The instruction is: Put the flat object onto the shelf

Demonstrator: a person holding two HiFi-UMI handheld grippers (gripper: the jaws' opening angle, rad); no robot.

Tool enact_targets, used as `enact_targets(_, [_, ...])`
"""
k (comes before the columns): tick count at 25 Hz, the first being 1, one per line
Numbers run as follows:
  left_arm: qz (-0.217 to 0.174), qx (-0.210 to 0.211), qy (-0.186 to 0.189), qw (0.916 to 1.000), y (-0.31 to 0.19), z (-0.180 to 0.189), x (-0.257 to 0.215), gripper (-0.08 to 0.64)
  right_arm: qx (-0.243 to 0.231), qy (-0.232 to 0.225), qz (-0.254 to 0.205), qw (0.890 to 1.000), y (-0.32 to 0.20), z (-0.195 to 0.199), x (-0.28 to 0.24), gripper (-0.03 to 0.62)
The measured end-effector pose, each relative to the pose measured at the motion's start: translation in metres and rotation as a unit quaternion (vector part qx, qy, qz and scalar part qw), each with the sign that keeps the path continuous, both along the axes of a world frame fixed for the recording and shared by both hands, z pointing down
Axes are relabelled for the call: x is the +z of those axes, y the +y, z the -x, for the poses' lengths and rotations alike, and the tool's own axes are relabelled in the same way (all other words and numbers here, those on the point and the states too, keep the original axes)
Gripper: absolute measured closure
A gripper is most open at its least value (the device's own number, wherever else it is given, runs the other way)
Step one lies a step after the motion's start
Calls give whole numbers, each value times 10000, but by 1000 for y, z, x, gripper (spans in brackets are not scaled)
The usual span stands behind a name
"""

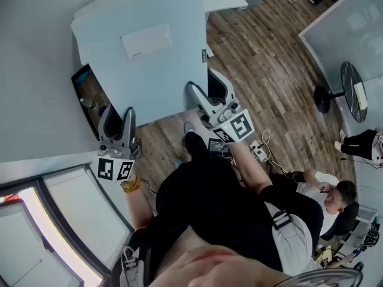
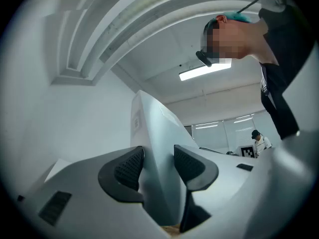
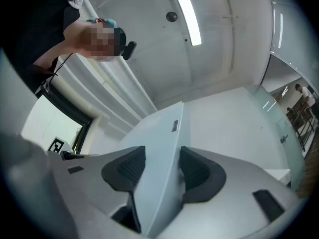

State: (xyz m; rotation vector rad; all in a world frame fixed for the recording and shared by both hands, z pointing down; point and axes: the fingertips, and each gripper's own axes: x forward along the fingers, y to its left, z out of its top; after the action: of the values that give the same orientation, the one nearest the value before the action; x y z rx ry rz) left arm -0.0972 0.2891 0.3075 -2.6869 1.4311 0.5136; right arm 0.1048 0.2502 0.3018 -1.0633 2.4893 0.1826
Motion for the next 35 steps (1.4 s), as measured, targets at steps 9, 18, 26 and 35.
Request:
enact_targets(9, [21, 116, 128, 9998, 17, -1, -9, 365, -78, -163, 63, 9998, 20, -4, -12, 370])
enact_targets(18, [101, 4, 46, 9999, 5, -1, 3, 365, -221, -287, 183, 9992, 0, -3, 5, 368])
enact_targets(26, [177, 7, 17, 9998, -56, -17, 6, 365, -222, -335, 212, 9990, -61, -20, 8, 368])
enact_targets(35, [305, -115, 13, 9995, -145, -39, 5, 365, -342, -347, 325, 9983, -155, -40, 8, 368])
